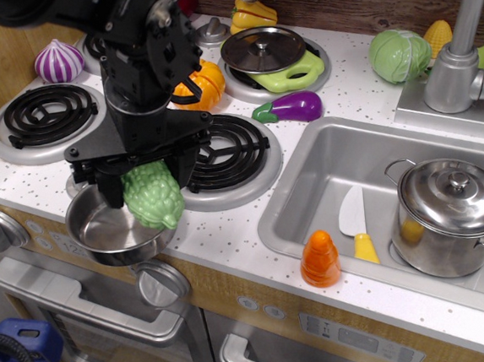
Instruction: Put green squash in pot or pan
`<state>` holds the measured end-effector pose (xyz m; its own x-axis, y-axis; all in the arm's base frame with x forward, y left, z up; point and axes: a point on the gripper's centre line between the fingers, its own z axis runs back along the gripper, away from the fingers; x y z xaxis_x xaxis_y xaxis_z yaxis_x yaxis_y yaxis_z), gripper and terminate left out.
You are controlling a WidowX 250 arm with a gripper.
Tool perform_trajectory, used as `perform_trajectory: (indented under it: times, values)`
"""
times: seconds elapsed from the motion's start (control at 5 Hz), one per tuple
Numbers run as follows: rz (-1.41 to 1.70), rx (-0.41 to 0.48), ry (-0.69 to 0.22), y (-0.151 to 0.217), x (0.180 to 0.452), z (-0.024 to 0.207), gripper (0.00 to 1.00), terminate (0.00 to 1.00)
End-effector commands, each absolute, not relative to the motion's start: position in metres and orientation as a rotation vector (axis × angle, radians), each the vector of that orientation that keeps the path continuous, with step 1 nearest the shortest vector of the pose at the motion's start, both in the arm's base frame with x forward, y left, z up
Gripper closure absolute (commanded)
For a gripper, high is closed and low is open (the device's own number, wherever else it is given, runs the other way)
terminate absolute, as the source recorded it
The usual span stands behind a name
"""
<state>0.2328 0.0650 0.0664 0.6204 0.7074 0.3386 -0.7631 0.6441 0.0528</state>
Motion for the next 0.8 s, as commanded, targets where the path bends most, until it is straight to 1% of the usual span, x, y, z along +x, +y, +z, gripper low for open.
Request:
perform_trajectory:
  times: [0.0,0.2,0.4,0.6]
  values:
    - [0.784,0.226,-0.357,0.098,0.237,0.052,1.0,0.0]
    - [0.743,0.241,-0.359,0.109,0.23,0.04,1.0,0.0]
    - [0.711,0.262,-0.43,0.115,0.229,0.017,1.0,0.0]
    - [0.687,0.238,-0.458,0.119,0.237,0.021,0.0,1.0]
